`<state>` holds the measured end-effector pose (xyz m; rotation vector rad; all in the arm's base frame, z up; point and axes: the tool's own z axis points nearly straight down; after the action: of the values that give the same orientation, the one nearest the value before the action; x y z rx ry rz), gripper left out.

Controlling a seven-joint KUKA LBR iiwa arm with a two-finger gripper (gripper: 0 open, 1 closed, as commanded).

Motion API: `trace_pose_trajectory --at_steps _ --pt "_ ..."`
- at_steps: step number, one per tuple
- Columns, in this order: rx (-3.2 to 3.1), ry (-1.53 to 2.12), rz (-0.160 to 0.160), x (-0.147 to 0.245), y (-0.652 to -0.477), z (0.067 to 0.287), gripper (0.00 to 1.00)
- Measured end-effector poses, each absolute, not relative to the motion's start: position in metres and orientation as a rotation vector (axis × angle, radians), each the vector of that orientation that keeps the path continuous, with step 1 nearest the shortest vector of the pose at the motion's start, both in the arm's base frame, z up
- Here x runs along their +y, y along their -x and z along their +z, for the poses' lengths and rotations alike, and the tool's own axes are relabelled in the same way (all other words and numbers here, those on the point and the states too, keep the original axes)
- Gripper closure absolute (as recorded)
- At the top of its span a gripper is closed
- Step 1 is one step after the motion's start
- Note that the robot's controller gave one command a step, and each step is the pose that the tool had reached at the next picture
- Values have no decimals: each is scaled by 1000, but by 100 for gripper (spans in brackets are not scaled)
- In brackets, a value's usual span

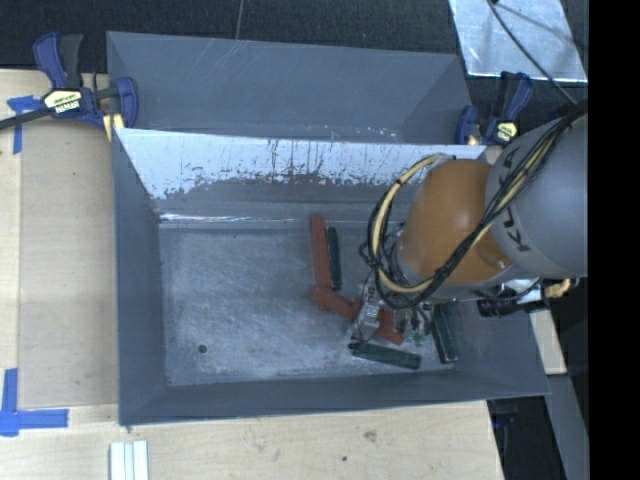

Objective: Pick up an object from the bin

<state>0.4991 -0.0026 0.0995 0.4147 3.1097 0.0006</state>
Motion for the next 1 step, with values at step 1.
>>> trace_pose_trajectory --at_steps 1 --pt "3109 -414 1 -3 -499 102 100"
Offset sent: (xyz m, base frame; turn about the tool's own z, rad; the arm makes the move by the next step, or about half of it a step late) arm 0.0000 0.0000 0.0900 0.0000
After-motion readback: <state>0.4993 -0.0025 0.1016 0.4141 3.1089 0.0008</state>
